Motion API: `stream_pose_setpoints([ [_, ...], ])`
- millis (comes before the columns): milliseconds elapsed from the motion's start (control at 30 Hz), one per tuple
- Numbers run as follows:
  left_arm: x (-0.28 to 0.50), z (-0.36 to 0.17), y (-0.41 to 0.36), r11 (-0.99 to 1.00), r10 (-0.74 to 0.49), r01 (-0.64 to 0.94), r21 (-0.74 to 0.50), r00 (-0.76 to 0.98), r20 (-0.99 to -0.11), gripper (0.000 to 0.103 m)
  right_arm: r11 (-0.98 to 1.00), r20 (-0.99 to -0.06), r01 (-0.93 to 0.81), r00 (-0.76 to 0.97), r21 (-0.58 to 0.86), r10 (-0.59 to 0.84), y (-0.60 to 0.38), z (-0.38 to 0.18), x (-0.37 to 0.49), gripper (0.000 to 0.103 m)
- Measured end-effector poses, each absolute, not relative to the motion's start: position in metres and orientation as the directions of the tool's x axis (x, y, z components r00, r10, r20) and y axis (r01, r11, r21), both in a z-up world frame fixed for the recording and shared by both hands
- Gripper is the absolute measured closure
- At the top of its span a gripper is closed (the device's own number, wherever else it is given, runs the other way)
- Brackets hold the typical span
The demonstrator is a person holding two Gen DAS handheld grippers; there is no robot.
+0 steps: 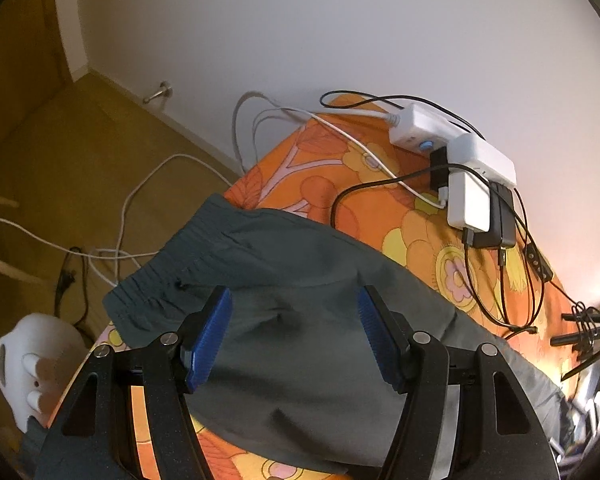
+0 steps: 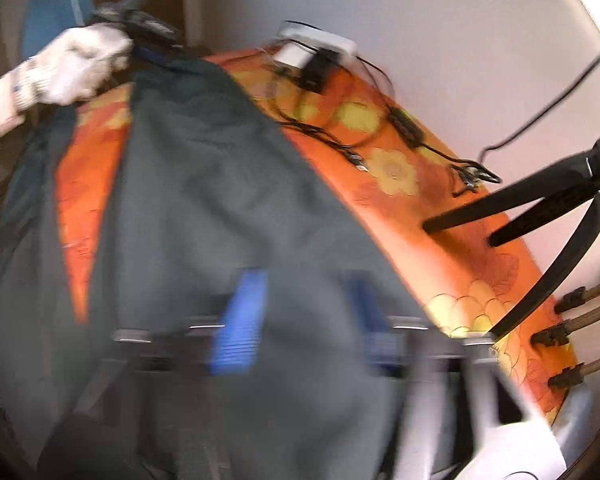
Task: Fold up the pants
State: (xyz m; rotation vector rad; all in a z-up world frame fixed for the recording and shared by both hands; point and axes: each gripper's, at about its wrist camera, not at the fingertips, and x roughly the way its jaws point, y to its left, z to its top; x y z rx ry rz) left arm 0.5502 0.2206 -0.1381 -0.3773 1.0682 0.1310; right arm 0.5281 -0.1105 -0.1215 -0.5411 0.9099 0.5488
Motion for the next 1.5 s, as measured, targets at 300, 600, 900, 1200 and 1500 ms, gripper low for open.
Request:
stream_pose_setpoints([
  [300,0.554,-0.138,0.216,0.936,-0.07,-0.27,-0.226,0.487,-0.871,0.038,0.715,-0.879,-0.678,0.433,-0.171,0.201,-0.119,-0.15,0.58,0.028],
  [600,0.559,-0.139,0.219,0.929,-0.093,-0.27,-0.253,0.492,-0.866,0.038,0.734,-0.883,-0.677,0.376,-0.055,0.281,-0.119,-0.159,0.595,0.06],
  [900,0.568,-0.152,0.231,0.876,-0.154,-0.349,-0.334,0.452,-0.879,0.038,0.75,-0.841,-0.659,0.44,-0.063,0.316,-0.1,-0.133,0.542,0.1],
  [1200,0.565,-0.154,0.23,0.82,-0.213,-0.384,-0.424,0.483,-0.849,0.037,0.637,-0.839,-0.764,0.41,-0.103,0.357,-0.072,-0.112,0.456,0.1],
  [1500,0.568,-0.164,0.223,0.818,-0.21,-0.4,-0.414,0.463,-0.861,0.036,0.575,-0.837,-0.808,0.402,-0.132,0.372,-0.069,-0.124,0.419,0.1],
])
